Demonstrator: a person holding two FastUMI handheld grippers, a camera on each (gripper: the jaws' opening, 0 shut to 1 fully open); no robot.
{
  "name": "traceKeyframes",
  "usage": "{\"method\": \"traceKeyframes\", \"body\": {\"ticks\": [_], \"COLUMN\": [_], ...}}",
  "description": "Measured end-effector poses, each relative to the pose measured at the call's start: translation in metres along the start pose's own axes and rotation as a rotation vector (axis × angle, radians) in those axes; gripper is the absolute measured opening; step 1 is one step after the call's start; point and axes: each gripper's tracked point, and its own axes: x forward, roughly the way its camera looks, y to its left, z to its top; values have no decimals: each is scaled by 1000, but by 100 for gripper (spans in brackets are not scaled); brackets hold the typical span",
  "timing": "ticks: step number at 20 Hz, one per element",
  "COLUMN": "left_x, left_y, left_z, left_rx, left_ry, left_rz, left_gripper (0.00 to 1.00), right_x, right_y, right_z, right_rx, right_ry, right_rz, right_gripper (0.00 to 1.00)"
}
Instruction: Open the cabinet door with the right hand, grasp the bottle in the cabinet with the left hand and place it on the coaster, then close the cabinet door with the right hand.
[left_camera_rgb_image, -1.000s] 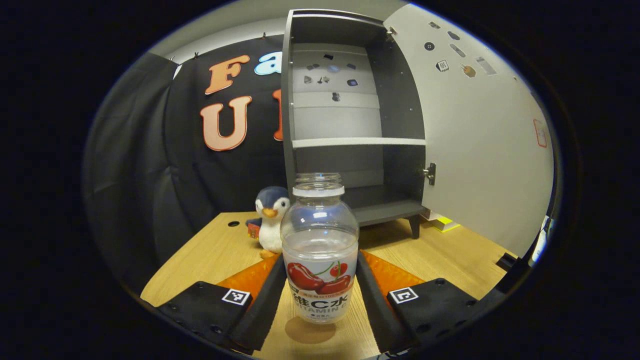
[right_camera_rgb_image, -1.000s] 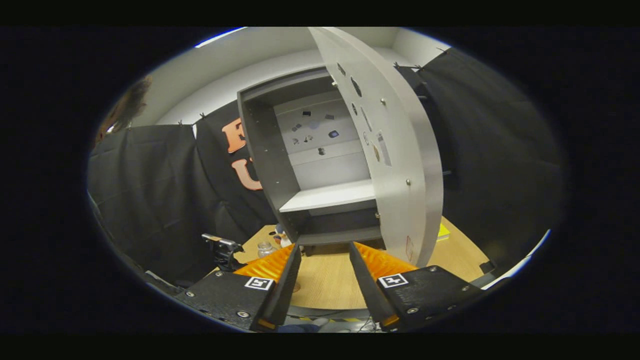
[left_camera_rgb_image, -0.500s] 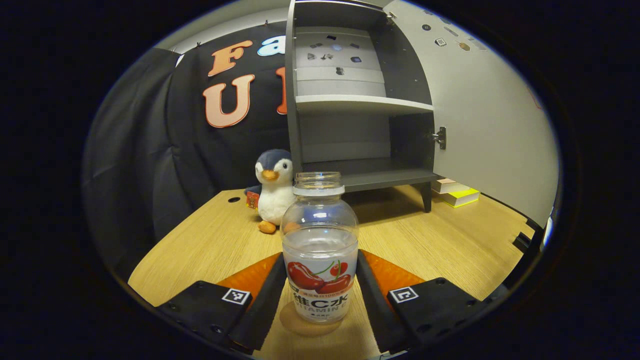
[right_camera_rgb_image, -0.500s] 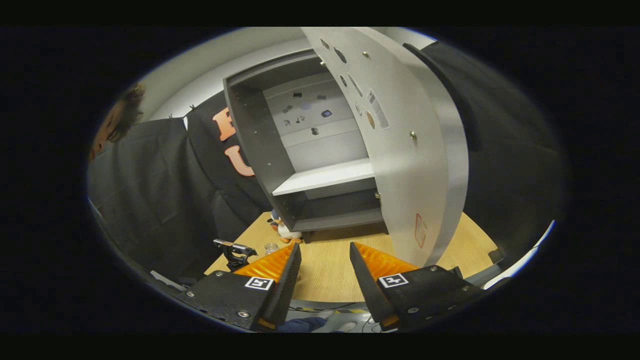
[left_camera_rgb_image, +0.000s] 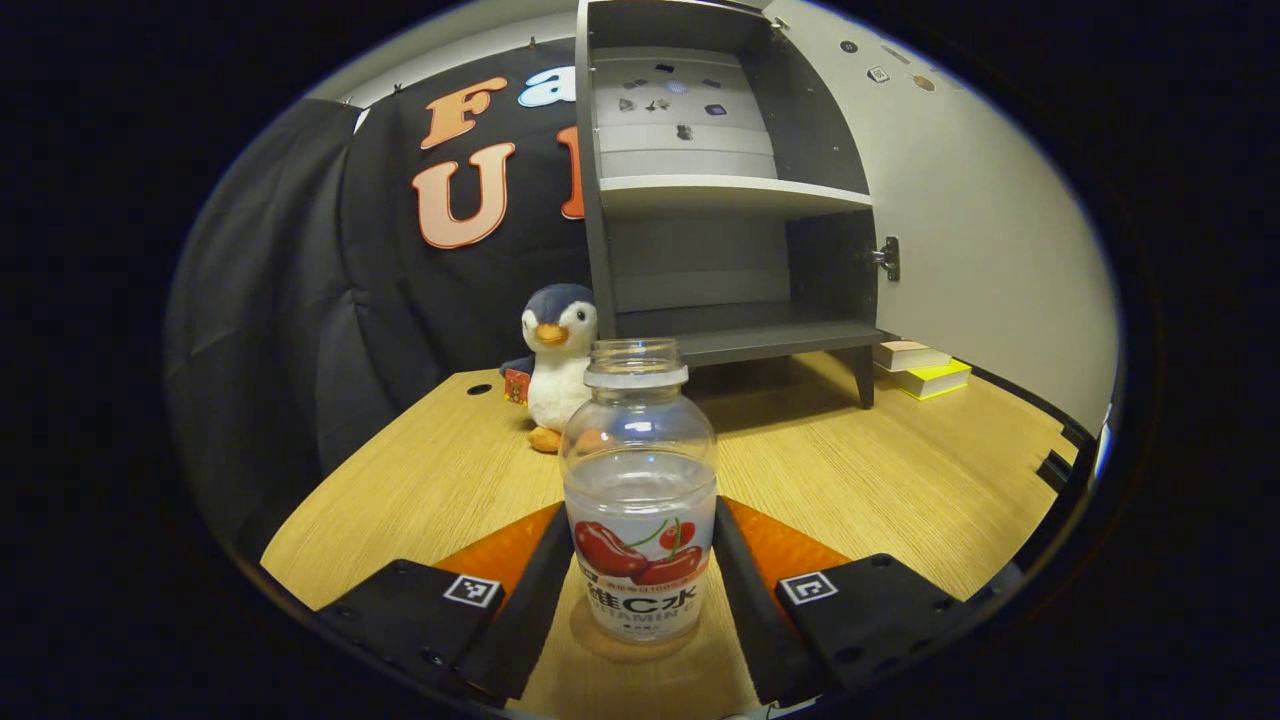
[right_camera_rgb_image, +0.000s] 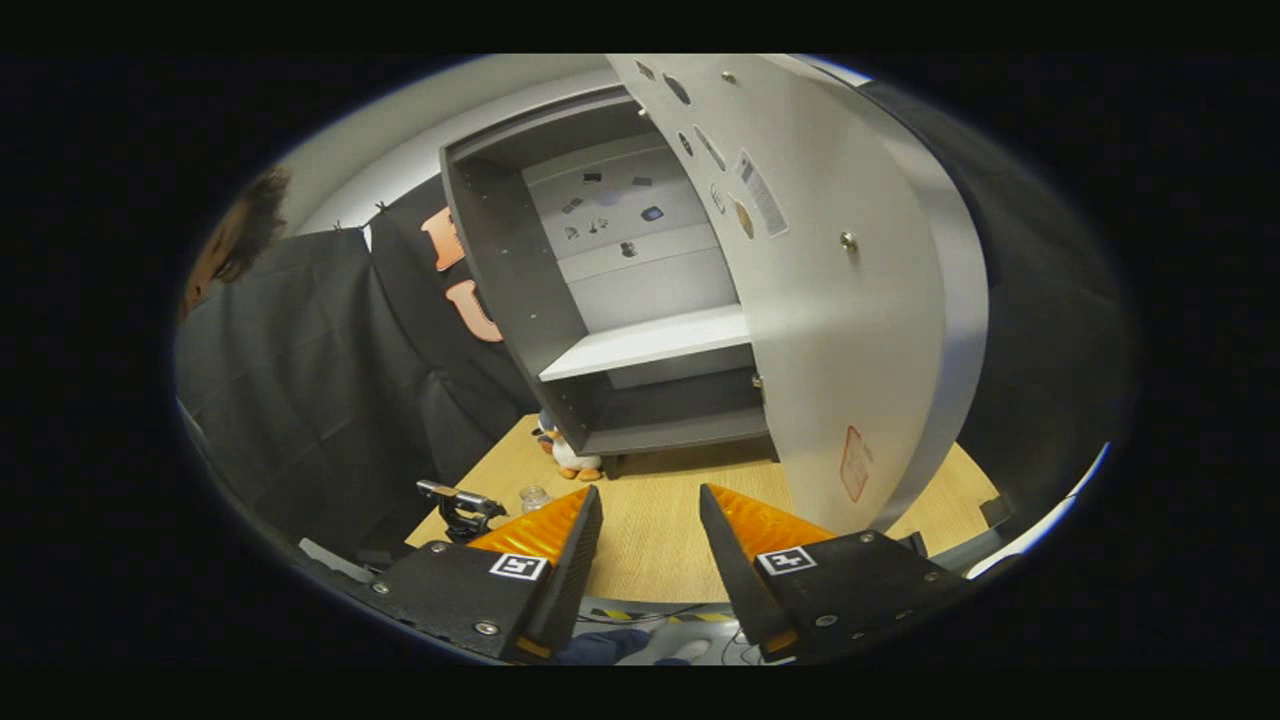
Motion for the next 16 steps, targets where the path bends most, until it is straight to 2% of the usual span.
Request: {"method": "traceKeyframes", "body": {"ticks": [4, 8, 10, 16], "left_x": [-3, -5, -8, -16], "left_y": [2, 9, 14, 11], "left_z": [-2, -26, -18, 3], "left_rx": [30, 18, 4, 45], "left_ry": [-2, 79, 56, 3], "left_rz": [7, 26, 36, 25], "left_gripper": [86, 90, 97, 97], "right_x": [0, -2, -4, -8], "right_y": [0, 3, 3, 5], "right_z": [-1, -2, -2, -3], "right_rx": [5, 6, 0, 12], "right_ry": [5, 3, 0, -4], "right_rz": [5, 15, 16, 21], "right_gripper": [62, 62, 62, 62]}}
